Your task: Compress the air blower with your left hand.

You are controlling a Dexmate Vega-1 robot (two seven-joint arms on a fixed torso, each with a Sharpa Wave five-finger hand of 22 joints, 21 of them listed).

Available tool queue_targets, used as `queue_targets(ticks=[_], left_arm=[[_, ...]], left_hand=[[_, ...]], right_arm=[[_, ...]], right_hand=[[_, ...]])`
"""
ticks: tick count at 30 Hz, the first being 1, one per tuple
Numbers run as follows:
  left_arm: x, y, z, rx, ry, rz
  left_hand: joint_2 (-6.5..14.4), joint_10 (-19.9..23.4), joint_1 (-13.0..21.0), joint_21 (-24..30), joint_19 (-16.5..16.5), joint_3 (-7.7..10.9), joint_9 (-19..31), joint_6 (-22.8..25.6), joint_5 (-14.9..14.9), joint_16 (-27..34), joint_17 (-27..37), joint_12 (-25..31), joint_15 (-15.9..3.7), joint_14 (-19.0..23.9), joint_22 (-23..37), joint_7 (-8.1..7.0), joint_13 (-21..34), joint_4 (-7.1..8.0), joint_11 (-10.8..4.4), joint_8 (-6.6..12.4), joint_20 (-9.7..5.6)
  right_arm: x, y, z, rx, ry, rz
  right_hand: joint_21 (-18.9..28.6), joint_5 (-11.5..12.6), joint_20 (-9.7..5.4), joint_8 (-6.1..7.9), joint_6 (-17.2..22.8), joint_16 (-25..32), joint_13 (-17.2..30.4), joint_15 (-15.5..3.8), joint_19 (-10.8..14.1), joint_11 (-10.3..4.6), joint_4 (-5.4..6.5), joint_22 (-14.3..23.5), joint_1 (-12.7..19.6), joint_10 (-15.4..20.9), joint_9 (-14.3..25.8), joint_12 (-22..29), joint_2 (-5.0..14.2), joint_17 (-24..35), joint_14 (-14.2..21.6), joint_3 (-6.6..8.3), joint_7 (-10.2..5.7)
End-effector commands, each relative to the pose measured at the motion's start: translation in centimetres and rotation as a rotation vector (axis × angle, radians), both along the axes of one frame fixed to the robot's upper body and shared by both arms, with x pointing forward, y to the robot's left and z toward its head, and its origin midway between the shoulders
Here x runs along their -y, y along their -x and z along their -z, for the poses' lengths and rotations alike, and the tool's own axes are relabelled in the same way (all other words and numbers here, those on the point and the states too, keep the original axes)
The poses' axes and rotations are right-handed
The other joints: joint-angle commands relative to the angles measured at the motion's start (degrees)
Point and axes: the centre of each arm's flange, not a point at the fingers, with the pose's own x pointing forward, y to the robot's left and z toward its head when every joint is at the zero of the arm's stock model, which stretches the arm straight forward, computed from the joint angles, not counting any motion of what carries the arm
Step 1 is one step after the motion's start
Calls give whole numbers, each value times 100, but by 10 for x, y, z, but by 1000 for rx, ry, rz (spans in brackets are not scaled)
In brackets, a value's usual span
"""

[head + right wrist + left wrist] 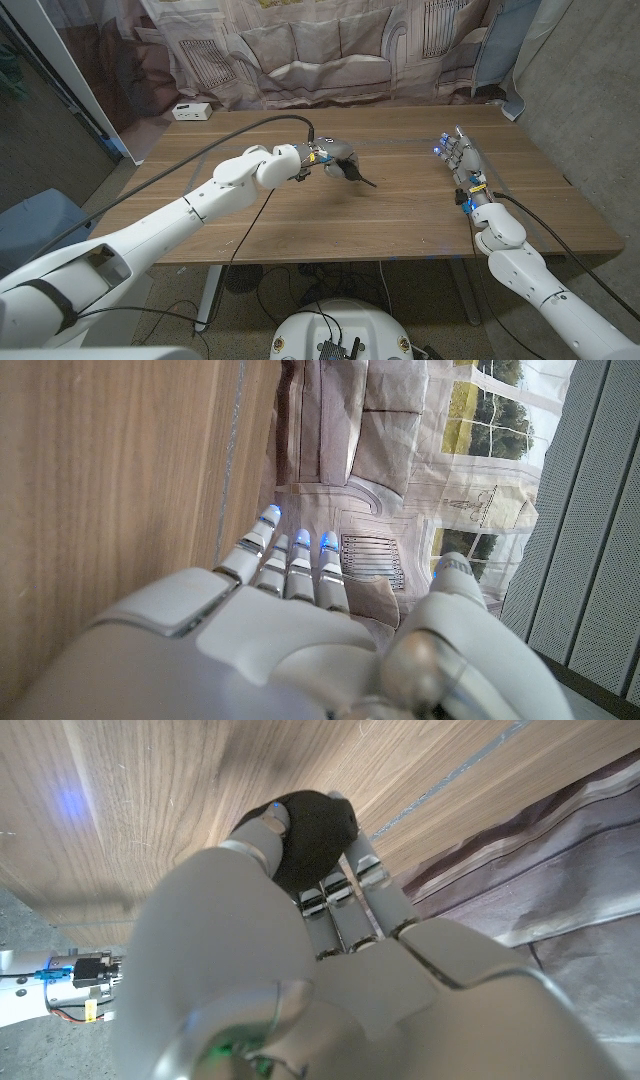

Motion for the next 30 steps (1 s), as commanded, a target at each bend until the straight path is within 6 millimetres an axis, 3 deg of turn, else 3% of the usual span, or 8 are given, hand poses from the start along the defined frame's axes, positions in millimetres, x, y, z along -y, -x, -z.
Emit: queue_targets(ticks=[1,4,11,22,30], left_arm=[[-3,-3,4,-36,49,37],[-3,-3,4,-40,47,38],[-3,-3,3,-35,46,32],[-3,-4,3,-28,46,26],[-3,-3,2,-18,32,17]], left_hand=[[56,227,89,235,428,109,39,252,30,90,10,75,-349,542,30,45,56,-32,-2,70,-103],[52,494,243,399,704,171,59,544,28,177,51,166,-448,838,16,36,111,-93,-28,148,-236],[51,661,379,532,890,257,75,813,32,200,25,232,-469,1098,5,73,195,-103,17,211,-344],[53,698,428,562,877,291,77,873,29,183,27,247,-461,1150,1,96,244,-90,48,208,-342],[29,582,401,524,618,237,82,716,10,125,93,192,-406,984,4,36,310,-37,37,108,-248]], right_arm=[[-2,-3,1,-5,1,-3],[-3,-3,1,-6,-1,-2],[-2,-3,2,-9,-2,0],[-3,-3,3,-13,-2,0],[-3,-2,3,-13,-2,1]], right_hand=[[41,-5,35,0,48,15,17,10,27,-23,-7,21,12,47,28,15,40,7,35,-30,-6],[41,-5,36,0,48,13,17,6,28,-25,-7,21,13,46,28,15,40,7,32,-31,-2],[41,-5,37,0,49,14,17,-1,30,-33,-6,21,13,47,28,14,44,8,34,-30,0],[41,-5,38,-1,52,15,17,7,34,-26,-6,21,11,55,28,16,42,8,38,-33,-2],[41,-6,37,-3,48,15,17,6,34,-25,-5,22,10,56,28,16,42,8,39,-35,1]])
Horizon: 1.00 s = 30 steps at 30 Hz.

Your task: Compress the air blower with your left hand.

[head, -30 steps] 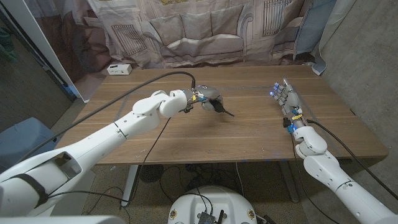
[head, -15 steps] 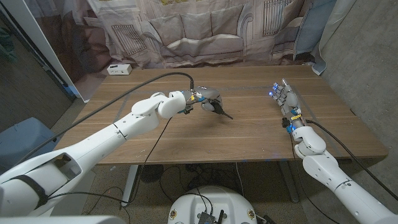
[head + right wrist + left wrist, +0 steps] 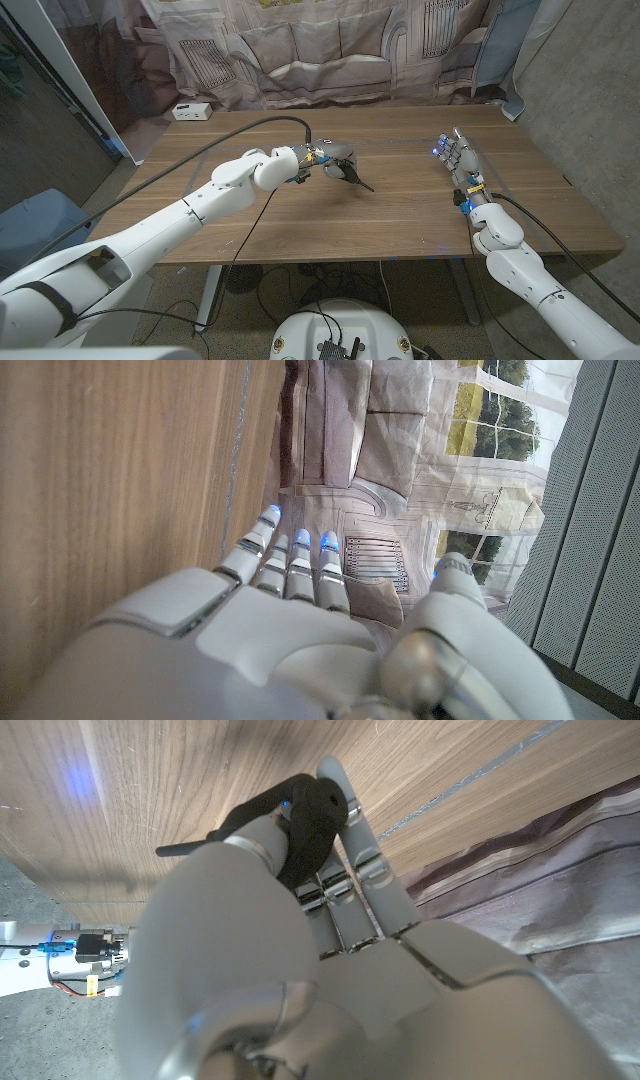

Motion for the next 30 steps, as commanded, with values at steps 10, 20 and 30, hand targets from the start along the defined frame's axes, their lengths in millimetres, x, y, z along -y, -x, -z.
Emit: queue_targets(ticks=[10,20,30], left_arm=[[1,0,-3,8,-49,-25],[3,-1,-5,11,-87,-36],[4,-1,-7,21,-108,-45]], left_hand=[[-91,-360,-390,-75,-608,-256,35,-381,-16,-284,49,-260,-123,-225,11,0,20,261,52,-249,243],[-196,-545,-693,-180,-998,-381,21,-555,-16,-409,60,-419,-25,-595,5,2,-36,311,93,-344,335],[-302,-693,-875,-272,-1263,-505,7,-735,-21,-455,84,-515,60,-872,-5,-8,-72,319,115,-410,414]], right_arm=[[-1,-1,1,-4,-1,-1],[-1,-1,2,-2,-6,-2],[-1,-2,2,0,-6,-2]], right_hand=[[40,-5,32,-2,53,13,17,7,35,-3,-21,22,12,36,28,16,46,9,37,-18,-4],[39,-5,36,-2,53,12,17,9,33,-4,-22,22,12,36,28,15,47,9,35,-20,-11],[38,-5,38,-4,49,11,17,6,33,-3,-22,22,13,35,28,13,47,8,35,-21,-8]])
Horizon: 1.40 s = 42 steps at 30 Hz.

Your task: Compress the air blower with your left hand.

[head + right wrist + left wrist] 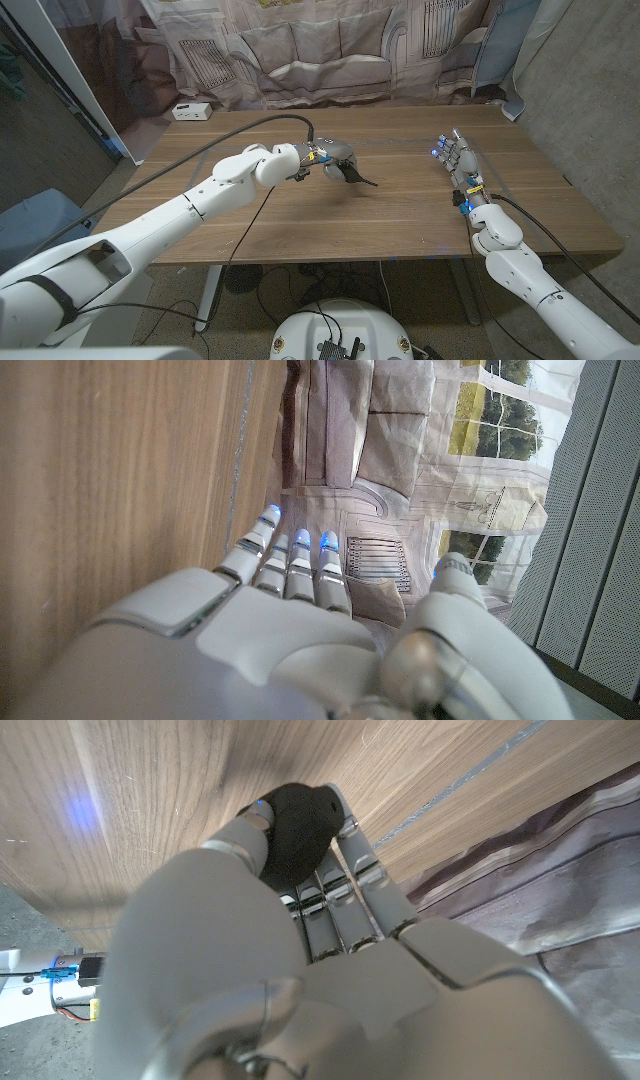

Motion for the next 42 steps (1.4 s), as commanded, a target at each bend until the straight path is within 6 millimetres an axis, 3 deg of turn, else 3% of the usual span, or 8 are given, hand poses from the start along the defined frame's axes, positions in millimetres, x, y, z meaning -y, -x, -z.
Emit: queue_targets(ticks=[1,14,25,42], left_arm=[[2,0,-2,6,-29,-10],[2,1,-3,4,-62,-17],[0,0,-1,-2,-54,-16],[-3,13,23,65,-51,11]], left_hand=[[-27,-78,-131,-49,-107,-69,-4,-82,-24,-22,28,-39,17,-136,-10,-2,-6,5,-5,-13,29],[-203,-379,-441,-145,-336,-314,-22,-452,-47,-42,51,-156,113,-505,-21,27,-48,50,30,-96,67],[-186,-415,-512,-170,-378,-336,-28,-495,-37,-33,37,-156,120,-547,-25,33,-62,66,51,-78,90],[-186,-371,-557,-186,-388,-342,-37,-453,-24,-12,3,-123,92,-525,-28,-9,-81,48,13,-32,65]], right_arm=[[0,-1,-1,5,-2,-1],[-1,-4,1,3,-7,-4],[-2,-4,0,-1,-3,-4],[-4,-4,2,-12,8,-16]], right_hand=[[38,-5,38,-5,49,12,17,8,33,-3,-22,22,13,38,28,14,47,9,37,-21,-6],[34,-6,43,-5,50,12,18,4,24,-5,-22,22,13,33,28,11,47,9,38,-23,-7],[36,-5,41,-6,49,12,18,-1,29,-2,-21,22,13,35,28,12,51,9,39,-24,-3],[33,-5,42,-5,52,11,18,0,22,-4,-23,22,18,37,28,11,55,9,40,-23,-5]])
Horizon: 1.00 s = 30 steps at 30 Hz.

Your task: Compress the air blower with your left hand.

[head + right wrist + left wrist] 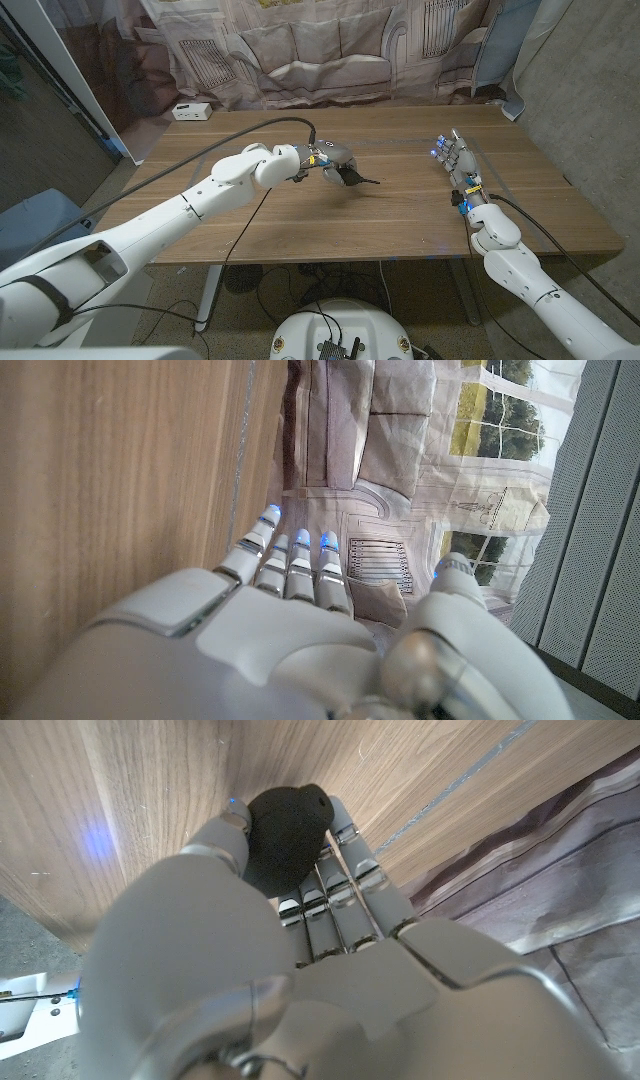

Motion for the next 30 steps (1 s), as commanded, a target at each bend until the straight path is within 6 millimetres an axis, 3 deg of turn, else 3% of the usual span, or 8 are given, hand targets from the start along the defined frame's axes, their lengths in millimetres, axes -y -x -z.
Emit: queue_targets(ticks=[1,30], left_arm=[[-4,6,17,37,15,35],[-4,-7,42,61,-35,29]], left_hand=[[-8,42,-70,-10,-19,-21,16,49,6,31,11,40,-46,14,1,-32,-3,-18,-31,40,-25],[-10,37,-182,-83,-126,-53,0,7,14,37,-28,59,-107,-63,-1,-82,-48,-51,-95,51,-90]], right_arm=[[-2,1,1,-9,11,-11],[0,-3,3,-35,16,-18]], right_hand=[[33,-5,42,-5,52,11,18,2,23,-1,1,22,18,41,28,12,55,9,40,0,-5],[33,-5,42,-7,48,7,18,-1,22,-9,1,22,20,40,28,10,60,9,32,-2,1]])
